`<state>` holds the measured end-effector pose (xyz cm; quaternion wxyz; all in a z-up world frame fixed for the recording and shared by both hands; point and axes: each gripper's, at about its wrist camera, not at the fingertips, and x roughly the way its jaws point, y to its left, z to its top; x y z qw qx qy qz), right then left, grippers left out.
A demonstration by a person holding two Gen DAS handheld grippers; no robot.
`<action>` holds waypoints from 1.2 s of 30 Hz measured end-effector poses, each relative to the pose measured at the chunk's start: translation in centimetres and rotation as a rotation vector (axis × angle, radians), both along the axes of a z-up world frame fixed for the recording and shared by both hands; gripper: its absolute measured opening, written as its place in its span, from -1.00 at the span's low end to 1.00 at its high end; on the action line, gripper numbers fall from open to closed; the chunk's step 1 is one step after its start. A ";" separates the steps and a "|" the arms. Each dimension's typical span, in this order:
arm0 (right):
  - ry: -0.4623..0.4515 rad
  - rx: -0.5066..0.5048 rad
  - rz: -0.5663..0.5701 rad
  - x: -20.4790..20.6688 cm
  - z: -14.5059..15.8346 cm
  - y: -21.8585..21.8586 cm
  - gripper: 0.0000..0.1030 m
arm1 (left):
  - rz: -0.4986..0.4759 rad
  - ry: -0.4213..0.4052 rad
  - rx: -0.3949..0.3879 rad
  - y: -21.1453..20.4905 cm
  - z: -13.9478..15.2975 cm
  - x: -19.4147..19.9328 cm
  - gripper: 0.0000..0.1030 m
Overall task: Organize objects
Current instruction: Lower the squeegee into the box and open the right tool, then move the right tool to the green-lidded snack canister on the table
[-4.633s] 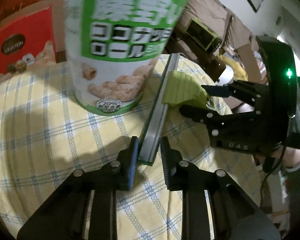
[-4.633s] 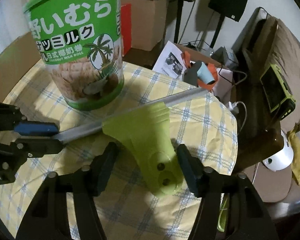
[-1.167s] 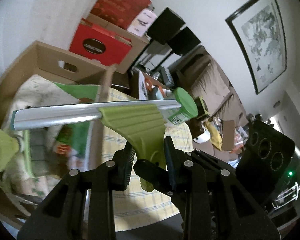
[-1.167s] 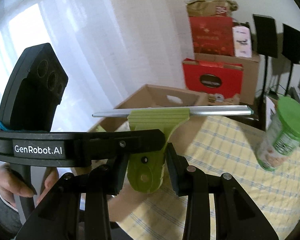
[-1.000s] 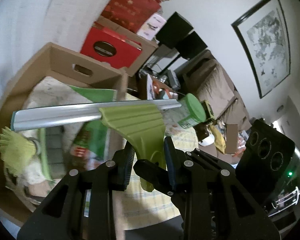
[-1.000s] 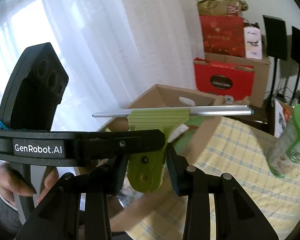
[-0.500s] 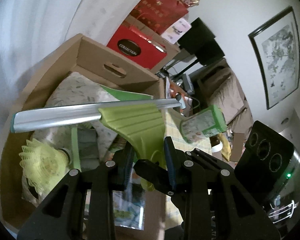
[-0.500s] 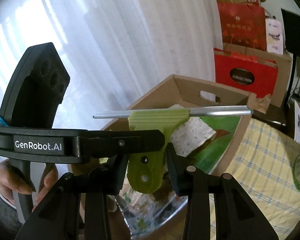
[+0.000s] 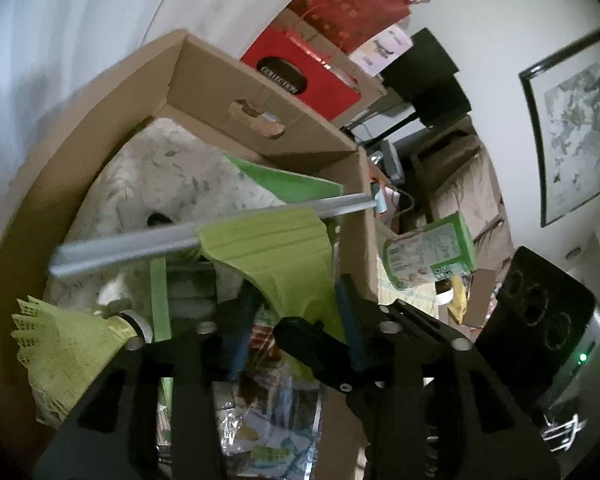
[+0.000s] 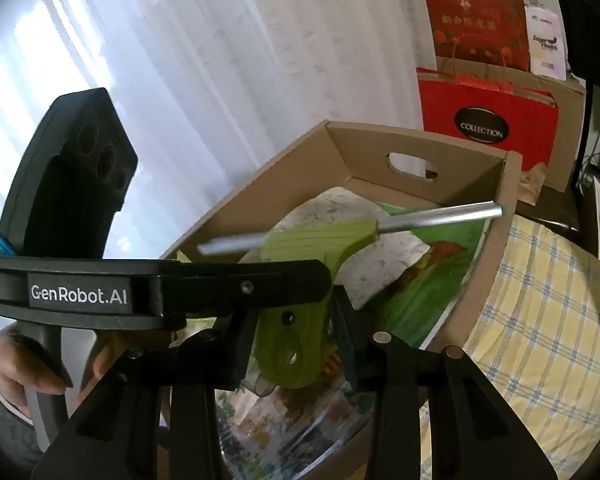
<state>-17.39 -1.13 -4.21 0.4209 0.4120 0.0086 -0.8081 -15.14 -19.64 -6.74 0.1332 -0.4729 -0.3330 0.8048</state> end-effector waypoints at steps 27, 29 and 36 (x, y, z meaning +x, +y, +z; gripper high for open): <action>0.118 0.045 -0.214 1.1 4.1 7.5 0.37 | 0.029 0.088 -0.211 0.7 6.3 3.8 0.96; 0.129 0.049 -0.233 1.2 4.2 8.3 0.52 | 0.027 0.094 -0.226 1.2 6.4 3.9 0.97; 0.136 0.058 -0.279 1.5 4.4 11.2 0.58 | 0.009 0.128 -0.299 3.4 7.2 4.3 0.98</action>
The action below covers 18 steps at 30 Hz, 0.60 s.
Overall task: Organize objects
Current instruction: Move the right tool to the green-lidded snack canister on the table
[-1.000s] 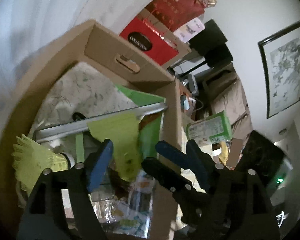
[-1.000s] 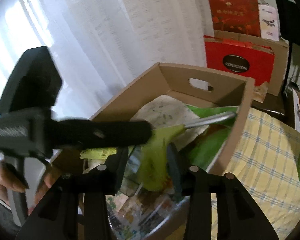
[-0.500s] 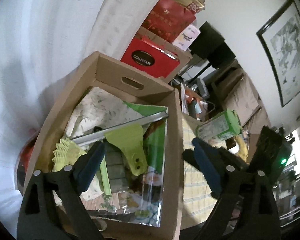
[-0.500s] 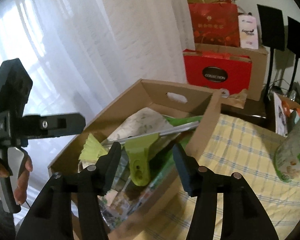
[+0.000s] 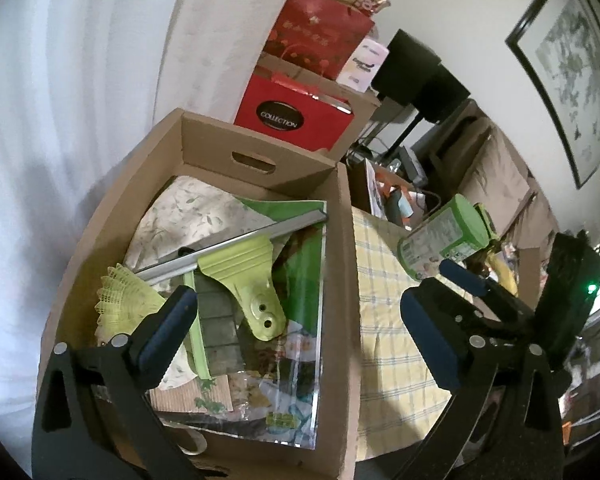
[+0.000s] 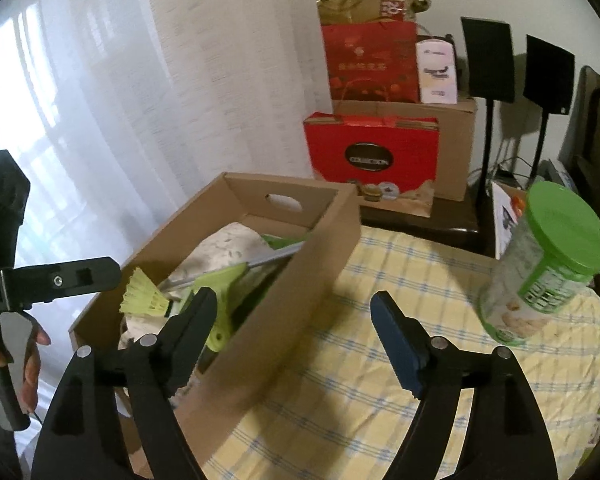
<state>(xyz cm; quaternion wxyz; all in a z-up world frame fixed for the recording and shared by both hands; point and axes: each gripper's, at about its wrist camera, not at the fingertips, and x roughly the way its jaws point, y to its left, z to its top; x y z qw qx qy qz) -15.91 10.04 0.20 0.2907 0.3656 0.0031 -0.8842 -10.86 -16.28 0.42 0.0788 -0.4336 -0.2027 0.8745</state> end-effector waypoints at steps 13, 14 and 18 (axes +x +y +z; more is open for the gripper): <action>0.031 0.063 -0.122 1.4 0.5 5.6 0.88 | -0.101 0.018 -0.091 6.9 0.4 -0.1 1.00; 0.034 0.064 -0.134 1.5 0.5 6.2 0.90 | -0.109 0.025 -0.113 7.6 0.5 -0.1 1.00; 0.036 0.073 -0.167 1.7 0.8 7.8 0.93 | -0.132 0.046 -0.160 10.1 1.0 -0.2 1.00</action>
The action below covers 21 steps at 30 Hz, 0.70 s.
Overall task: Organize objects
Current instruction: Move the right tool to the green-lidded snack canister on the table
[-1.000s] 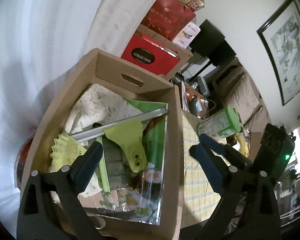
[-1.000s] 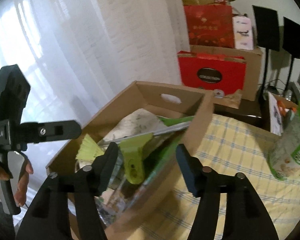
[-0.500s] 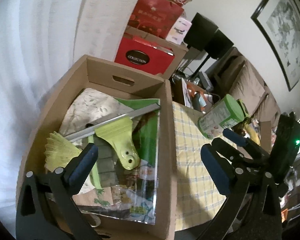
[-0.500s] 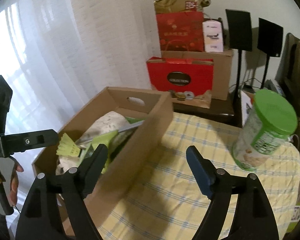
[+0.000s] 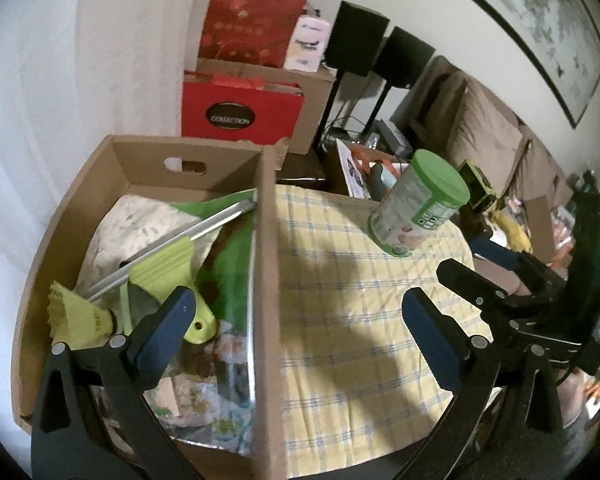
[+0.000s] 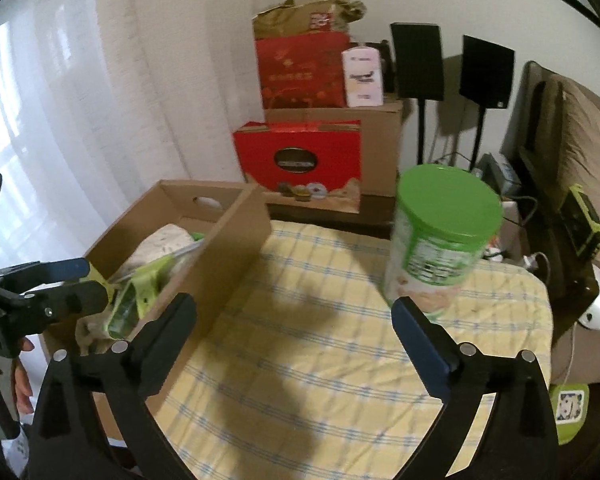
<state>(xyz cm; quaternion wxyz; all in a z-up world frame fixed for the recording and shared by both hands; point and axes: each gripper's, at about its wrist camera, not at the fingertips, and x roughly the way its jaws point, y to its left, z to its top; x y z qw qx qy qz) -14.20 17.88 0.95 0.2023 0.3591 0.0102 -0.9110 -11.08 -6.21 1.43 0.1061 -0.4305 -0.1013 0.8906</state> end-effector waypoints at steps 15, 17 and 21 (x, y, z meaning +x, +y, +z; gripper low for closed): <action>0.009 0.025 -0.131 -0.2 0.1 6.9 0.93 | -0.076 0.030 -0.080 7.8 -0.3 -1.8 1.00; 0.008 0.022 -0.145 -0.4 0.1 7.7 0.93 | -0.085 0.035 -0.086 8.7 -0.5 -2.1 1.00; 0.002 0.020 -0.170 -1.0 -0.2 9.0 0.93 | -0.087 0.050 -0.093 10.1 -0.8 -2.9 1.00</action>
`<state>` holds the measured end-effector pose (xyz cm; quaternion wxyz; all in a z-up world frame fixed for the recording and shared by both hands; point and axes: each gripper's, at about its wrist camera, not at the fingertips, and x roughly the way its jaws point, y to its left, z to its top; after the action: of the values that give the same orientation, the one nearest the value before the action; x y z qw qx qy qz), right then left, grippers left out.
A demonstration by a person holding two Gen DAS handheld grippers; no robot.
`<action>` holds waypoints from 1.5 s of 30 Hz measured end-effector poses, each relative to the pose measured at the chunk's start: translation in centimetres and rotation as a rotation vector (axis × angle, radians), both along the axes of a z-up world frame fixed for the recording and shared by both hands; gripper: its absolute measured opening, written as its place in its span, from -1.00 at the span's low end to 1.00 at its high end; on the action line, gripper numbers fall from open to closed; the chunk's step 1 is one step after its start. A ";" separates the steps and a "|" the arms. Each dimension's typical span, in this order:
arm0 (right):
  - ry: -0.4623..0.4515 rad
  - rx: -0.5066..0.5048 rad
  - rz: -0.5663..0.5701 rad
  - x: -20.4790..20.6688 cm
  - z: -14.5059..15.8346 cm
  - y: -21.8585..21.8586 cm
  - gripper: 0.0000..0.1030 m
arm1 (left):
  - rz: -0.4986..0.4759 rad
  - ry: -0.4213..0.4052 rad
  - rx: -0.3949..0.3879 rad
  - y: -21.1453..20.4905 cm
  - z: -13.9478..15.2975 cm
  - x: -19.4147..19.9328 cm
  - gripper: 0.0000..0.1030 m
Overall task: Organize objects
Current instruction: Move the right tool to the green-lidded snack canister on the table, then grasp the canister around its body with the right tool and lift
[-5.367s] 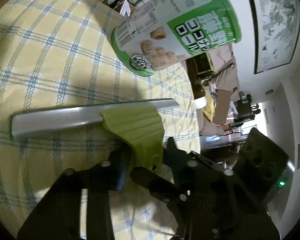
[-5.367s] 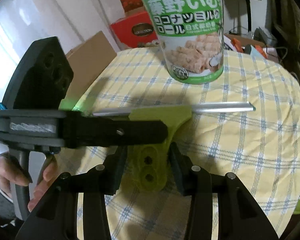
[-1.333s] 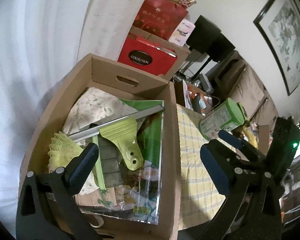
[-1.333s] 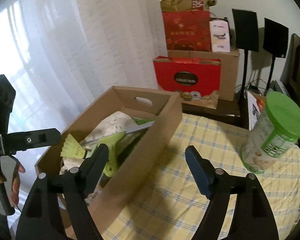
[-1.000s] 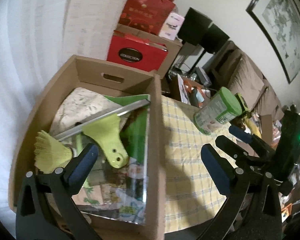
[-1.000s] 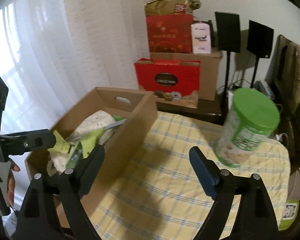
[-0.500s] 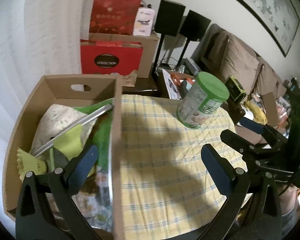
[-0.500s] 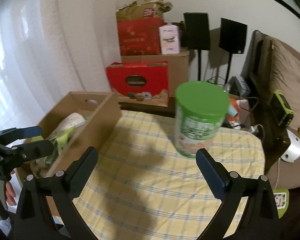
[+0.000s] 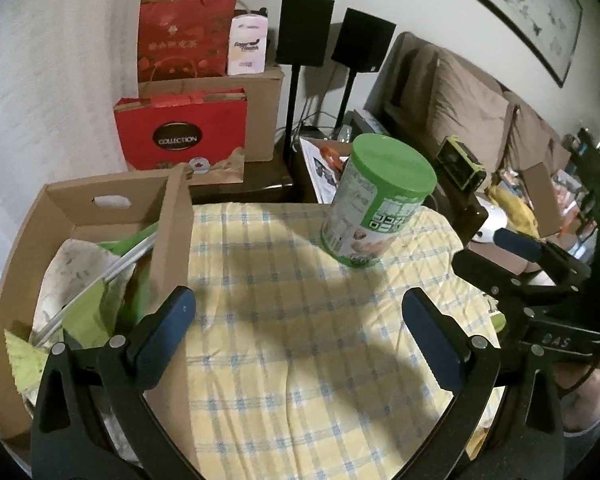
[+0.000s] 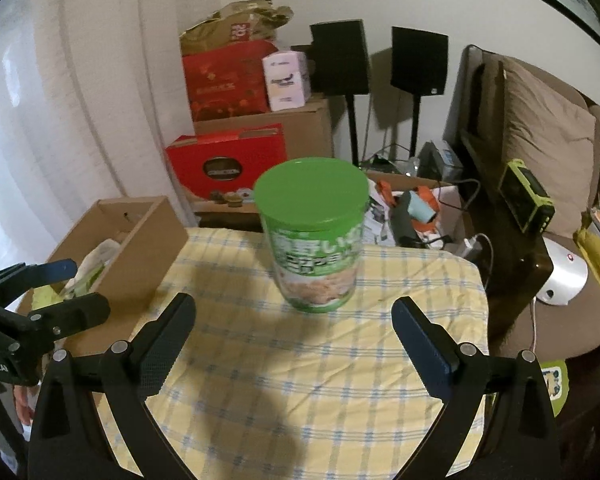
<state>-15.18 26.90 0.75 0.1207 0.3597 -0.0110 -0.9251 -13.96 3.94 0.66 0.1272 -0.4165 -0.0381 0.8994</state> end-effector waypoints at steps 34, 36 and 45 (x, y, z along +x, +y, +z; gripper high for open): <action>0.032 -0.068 0.073 -9.3 -3.5 1.5 0.93 | -0.103 0.106 0.028 6.5 -9.0 -9.9 1.00; 0.048 -0.070 0.089 -9.6 -3.7 1.2 0.93 | -0.111 0.111 0.038 6.7 -9.2 -10.2 1.00; 0.075 -0.025 0.114 -11.2 -4.5 0.2 0.96 | -0.176 0.167 0.068 8.5 -10.0 -11.0 1.00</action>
<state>-26.35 27.13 -3.72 0.1779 0.3232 0.0026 -0.9295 -24.98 12.43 -9.34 0.2225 -0.3373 -0.0212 0.9145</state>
